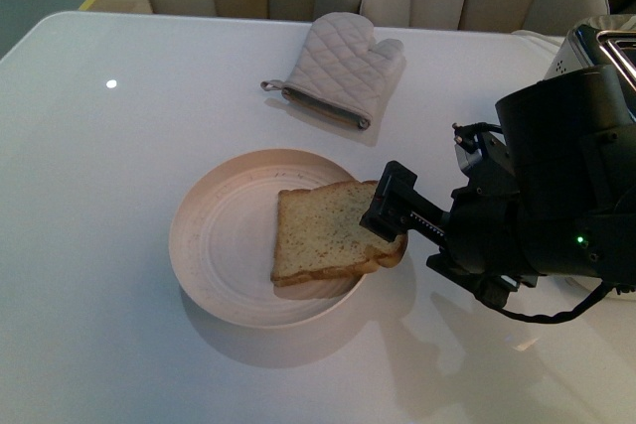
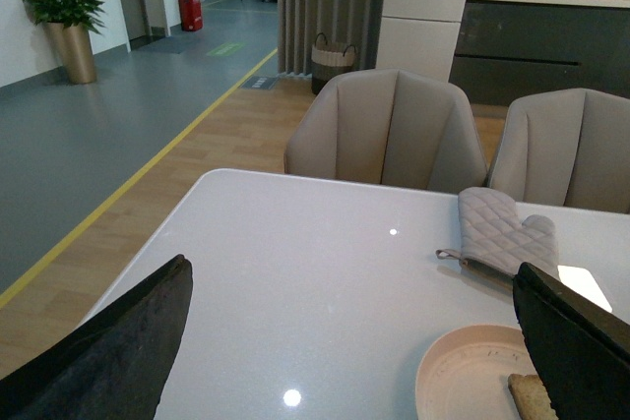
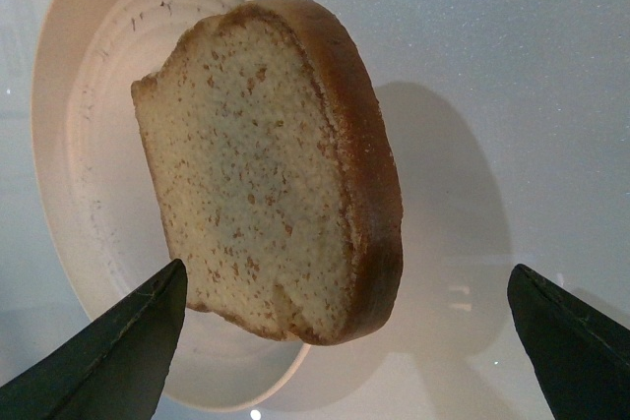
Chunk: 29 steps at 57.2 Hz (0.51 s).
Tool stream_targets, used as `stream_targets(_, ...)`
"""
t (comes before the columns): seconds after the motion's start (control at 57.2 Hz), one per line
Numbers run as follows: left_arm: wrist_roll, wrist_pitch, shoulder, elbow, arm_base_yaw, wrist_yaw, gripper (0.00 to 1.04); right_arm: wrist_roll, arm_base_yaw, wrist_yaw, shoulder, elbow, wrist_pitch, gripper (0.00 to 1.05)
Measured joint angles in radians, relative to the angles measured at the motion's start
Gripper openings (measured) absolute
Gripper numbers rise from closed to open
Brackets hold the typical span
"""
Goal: Put bread into toaster
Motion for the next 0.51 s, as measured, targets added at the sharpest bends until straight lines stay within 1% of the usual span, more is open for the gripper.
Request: stream_targets(0.507, 0.0, 0.0, 0.0, 0.0, 0.0, 0.0, 0.97, 0.043, 0.006, -0.074, 0.068, 0.042, 0.014, 0.96)
